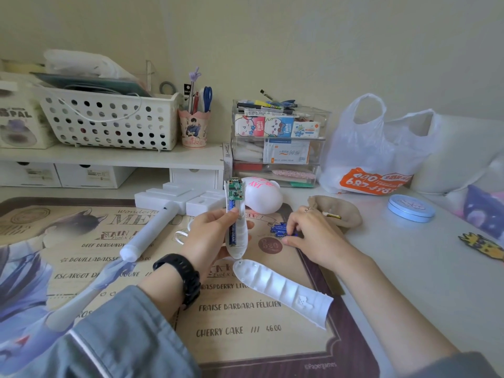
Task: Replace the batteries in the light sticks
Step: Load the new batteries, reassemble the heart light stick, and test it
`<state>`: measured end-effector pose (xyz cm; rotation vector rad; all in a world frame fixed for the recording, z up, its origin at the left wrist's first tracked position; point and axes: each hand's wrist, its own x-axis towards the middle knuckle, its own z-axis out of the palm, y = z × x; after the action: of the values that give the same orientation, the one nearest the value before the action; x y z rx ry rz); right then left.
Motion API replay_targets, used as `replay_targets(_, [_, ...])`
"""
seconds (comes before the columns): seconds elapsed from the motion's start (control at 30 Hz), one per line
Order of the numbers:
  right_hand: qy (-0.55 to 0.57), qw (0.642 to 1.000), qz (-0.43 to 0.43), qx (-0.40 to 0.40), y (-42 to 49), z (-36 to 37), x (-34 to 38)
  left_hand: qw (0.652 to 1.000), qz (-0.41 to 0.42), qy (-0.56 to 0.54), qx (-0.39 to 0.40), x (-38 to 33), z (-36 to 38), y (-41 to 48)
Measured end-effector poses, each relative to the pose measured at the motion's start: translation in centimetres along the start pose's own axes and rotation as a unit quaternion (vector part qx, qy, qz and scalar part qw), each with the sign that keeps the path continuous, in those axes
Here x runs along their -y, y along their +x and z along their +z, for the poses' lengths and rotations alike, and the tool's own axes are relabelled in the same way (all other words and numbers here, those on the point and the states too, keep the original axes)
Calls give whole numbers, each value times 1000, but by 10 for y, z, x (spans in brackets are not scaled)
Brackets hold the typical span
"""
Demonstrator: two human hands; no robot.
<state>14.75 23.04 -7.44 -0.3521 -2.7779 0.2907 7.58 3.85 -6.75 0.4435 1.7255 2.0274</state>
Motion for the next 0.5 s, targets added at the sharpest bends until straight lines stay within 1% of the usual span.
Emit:
replay_targets(0.1, [-8,1000,5,-18,0,-1,-2,1000,1,1,0,0,0,0])
replay_targets(0.2, [-26,1000,8,1,1,2,-4,1000,4,5,-1,1,-1,0])
replay_targets(0.37, [-2,999,-19,32,3,6,-3,1000,3,3,3,2,-1,1])
replay_targets(0.43, [70,997,-18,12,4,5,3,1000,3,4,3,2,-2,1])
replay_targets(0.47, [135,991,-10,-1,4,3,7,1000,2,5,2,2,-2,1])
replay_targets(0.5, [216,976,-3,-13,4,0,13,1000,1,6,1,3,-2,2])
